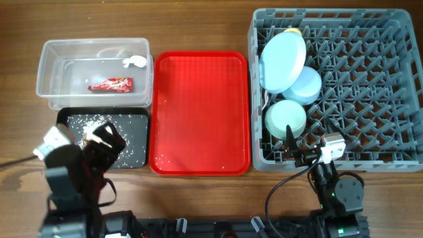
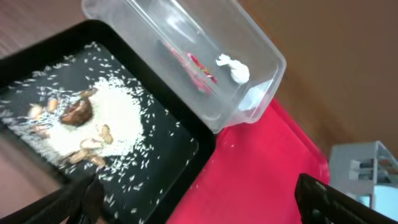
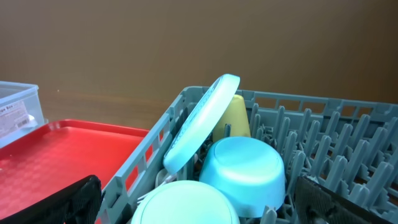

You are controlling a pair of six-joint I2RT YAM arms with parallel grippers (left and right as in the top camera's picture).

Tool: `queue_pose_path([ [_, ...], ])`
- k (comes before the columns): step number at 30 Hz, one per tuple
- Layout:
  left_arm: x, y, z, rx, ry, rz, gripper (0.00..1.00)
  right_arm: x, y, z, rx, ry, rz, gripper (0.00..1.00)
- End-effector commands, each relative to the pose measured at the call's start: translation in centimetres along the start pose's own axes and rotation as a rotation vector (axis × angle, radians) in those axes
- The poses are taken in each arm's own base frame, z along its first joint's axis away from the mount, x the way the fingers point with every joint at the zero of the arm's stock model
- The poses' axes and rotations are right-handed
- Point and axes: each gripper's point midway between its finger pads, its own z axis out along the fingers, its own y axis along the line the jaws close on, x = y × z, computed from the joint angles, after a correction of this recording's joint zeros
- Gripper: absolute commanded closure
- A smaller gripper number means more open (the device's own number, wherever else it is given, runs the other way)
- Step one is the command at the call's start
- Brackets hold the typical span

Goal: Sort waste into correct bins and load items into the dishwasher rack

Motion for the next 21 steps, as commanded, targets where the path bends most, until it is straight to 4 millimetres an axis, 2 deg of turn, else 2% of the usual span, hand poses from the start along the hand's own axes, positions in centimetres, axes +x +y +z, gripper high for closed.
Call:
queue_pose_path([
  [1, 1.4, 0.5, 1.9, 0.106, -0.086, -0.023, 0.00, -0.2, 0.2, -0.1, -0.011, -0.012, -0.014, 0.00],
  [4, 0.5, -1.1, 2.9, 0.293, -0.248, -0.031, 0.00, -0.2, 0.2, -0.1, -0.011, -0.012, -0.014, 0.00],
  [9, -0.6, -2.7, 2.4, 0.488, -0.424, -0.033, 0.00, -0.2, 0.2, -0.1, -0.011, -0.012, -0.014, 0.00],
  [12, 0.1, -2.2, 3.0, 0.490, -0.433, -0.023, 0.00, -0.2, 0.1, -0.1, -0.010, -0.012, -0.014, 0.00],
  [19, 2.7, -0.1, 6.0, 0.442, -0.376, -0.020, 0.00, -0.2, 0.2, -0.1, -0.011, -0.012, -0.014, 0.00],
  [21, 3.1, 0.0, 6.2, 0.428, -0.370, 0.033, 0.00, -0.2, 0.2, -0.1, -0.011, -0.012, -0.014, 0.00],
])
